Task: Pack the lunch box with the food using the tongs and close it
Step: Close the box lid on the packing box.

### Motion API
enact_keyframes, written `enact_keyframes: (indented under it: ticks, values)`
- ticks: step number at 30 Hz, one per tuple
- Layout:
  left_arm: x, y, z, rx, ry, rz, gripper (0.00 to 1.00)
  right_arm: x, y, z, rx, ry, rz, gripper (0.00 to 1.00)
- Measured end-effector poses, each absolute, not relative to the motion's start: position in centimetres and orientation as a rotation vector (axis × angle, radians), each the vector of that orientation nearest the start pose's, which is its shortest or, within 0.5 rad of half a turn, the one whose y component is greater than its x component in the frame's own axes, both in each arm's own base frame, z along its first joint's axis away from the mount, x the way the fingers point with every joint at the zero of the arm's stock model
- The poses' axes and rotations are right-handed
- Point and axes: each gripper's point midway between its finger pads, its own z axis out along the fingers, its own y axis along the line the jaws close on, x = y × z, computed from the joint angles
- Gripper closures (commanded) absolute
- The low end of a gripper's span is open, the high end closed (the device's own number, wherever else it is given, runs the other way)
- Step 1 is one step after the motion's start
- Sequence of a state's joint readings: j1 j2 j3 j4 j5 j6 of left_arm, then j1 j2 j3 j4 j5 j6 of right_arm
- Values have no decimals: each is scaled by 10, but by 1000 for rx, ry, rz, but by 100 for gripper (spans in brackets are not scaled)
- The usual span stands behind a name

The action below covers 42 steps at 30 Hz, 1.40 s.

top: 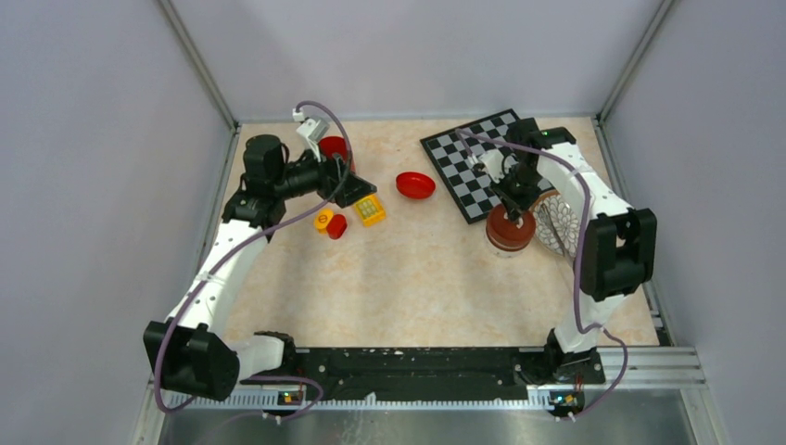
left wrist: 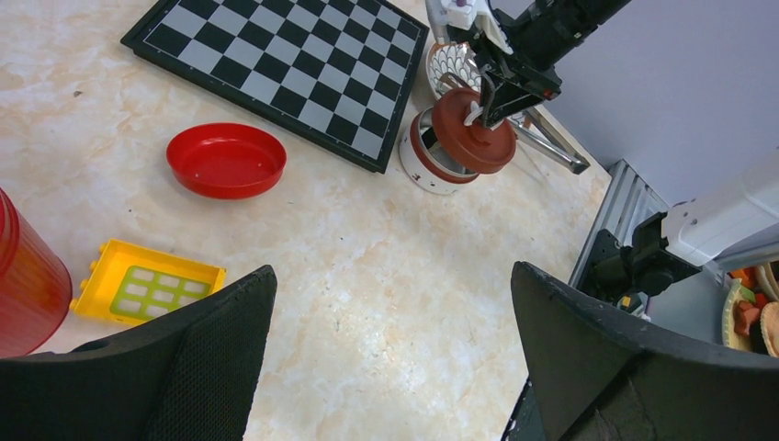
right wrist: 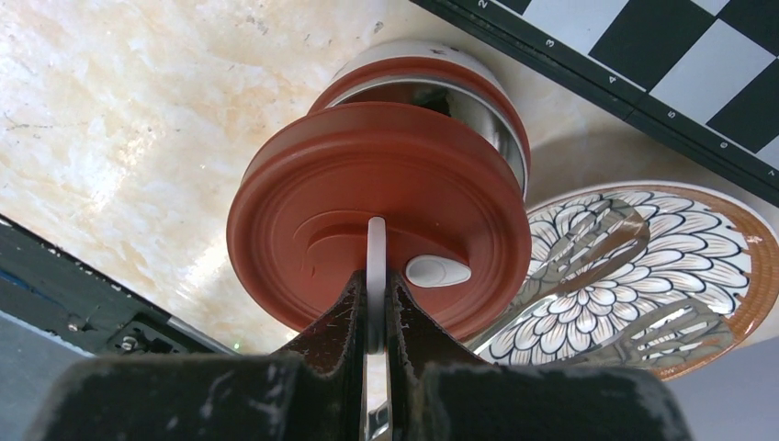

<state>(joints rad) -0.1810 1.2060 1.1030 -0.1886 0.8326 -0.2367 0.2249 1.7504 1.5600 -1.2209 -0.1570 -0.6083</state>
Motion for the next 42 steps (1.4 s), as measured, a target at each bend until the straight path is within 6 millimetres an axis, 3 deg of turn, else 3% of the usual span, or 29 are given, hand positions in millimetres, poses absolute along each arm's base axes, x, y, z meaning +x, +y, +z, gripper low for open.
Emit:
enact_keyframes:
  ticks: [16,27,42]
  values:
    - [312,-193,303,532,1817,-1052,1,329,70,111,-1256,2712,170,100]
    - [311,-193,303,530,1819,-1063,1,336,72,108,-1253,2685,162,100]
    - [312,-192,302,516,1823,-1076,1,327,70,91,-1267,2717,177,100]
